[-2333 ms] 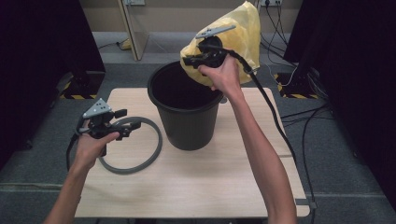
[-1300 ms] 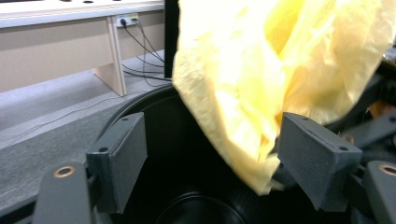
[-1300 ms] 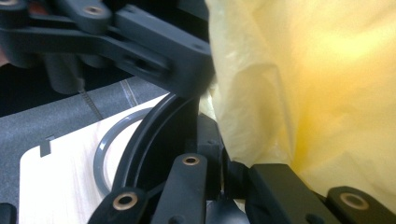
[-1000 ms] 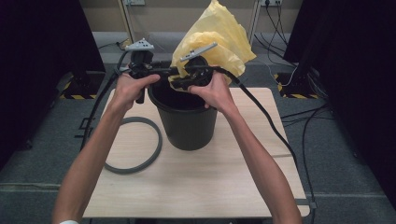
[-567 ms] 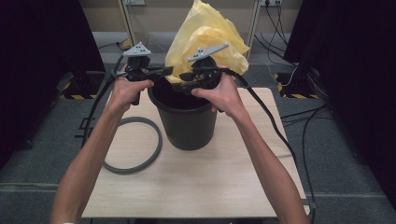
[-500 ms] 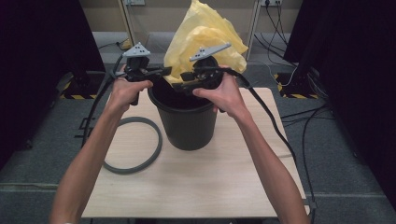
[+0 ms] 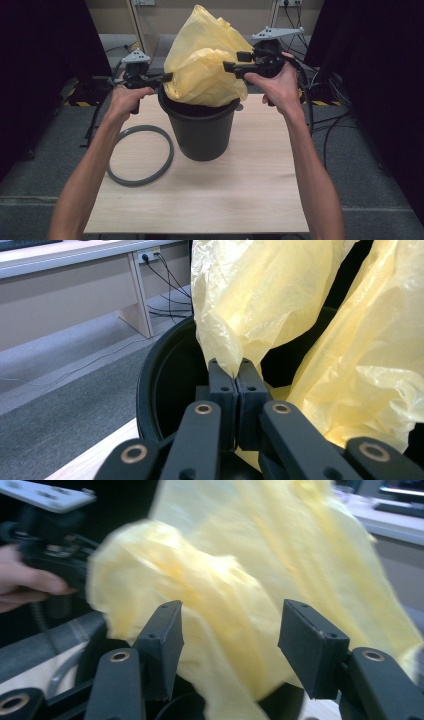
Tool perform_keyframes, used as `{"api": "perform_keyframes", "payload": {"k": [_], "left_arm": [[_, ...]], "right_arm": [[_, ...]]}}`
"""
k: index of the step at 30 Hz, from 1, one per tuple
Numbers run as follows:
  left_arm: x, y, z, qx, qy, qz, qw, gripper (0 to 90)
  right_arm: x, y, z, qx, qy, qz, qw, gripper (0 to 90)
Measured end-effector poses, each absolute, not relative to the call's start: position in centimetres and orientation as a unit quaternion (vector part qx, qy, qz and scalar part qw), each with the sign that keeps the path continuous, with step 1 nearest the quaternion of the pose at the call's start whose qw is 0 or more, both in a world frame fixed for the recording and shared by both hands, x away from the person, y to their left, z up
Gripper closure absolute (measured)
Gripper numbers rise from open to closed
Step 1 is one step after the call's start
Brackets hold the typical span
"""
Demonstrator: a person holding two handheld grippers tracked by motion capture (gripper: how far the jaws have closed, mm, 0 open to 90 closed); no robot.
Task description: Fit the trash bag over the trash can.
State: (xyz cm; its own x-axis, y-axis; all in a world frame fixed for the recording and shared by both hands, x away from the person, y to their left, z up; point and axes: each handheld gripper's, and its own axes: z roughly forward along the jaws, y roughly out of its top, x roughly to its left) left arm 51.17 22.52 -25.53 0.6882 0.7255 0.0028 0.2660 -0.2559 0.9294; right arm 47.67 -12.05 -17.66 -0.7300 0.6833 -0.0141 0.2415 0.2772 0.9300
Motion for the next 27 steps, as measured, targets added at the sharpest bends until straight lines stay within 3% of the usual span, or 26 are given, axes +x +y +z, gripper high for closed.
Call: {"api": "perform_keyframes", "payload": {"k": [3, 5, 6, 9, 13, 16, 20, 21, 25, 27], "left_arm": [[51.2, 22.6, -25.5, 0.758, 0.328, 0.223, 0.517, 88.3], [51.2, 22.6, -25.6, 0.760, 0.327, 0.223, 0.516, 88.1], [51.2, 22.6, -25.6, 0.760, 0.327, 0.223, 0.516, 88.1], [51.0, 22.5, -25.9, 0.762, 0.325, 0.222, 0.514, 88.0], [50.9, 22.6, -26.1, 0.763, 0.326, 0.227, 0.509, 87.8], [51.0, 22.8, -26.3, 0.763, 0.329, 0.226, 0.509, 87.7], [51.0, 23.2, -26.6, 0.762, 0.332, 0.224, 0.509, 87.7], [51.0, 23.2, -26.7, 0.762, 0.332, 0.224, 0.508, 87.7], [51.0, 23.3, -26.7, 0.760, 0.334, 0.225, 0.510, 87.7], [51.0, 23.1, -26.5, 0.760, 0.333, 0.225, 0.511, 87.7]], "right_arm": [[48.3, -12.0, -18.3, 0.304, 0.777, 0.510, 0.211, 46.5], [49.0, -11.0, -19.7, 0.294, 0.794, 0.497, 0.192, 57.2], [49.0, -11.0, -19.7, 0.294, 0.794, 0.497, 0.192, 57.2], [50.3, -9.0, -22.1, 0.288, 0.816, 0.470, 0.176, 69.0], [51.0, -8.0, -23.3, 0.288, 0.826, 0.453, 0.168, 72.8], [51.7, -7.4, -24.6, 0.290, 0.840, 0.428, 0.166, 71.1], [51.4, -8.3, -25.0, 0.299, 0.839, 0.429, 0.152, 56.3], [51.4, -8.3, -25.0, 0.299, 0.839, 0.429, 0.152, 56.3], [49.5, -10.5, -22.8, 0.294, 0.810, 0.485, 0.149, 46.0], [49.0, -11.1, -21.7, 0.296, 0.798, 0.501, 0.158, 44.9]]}}
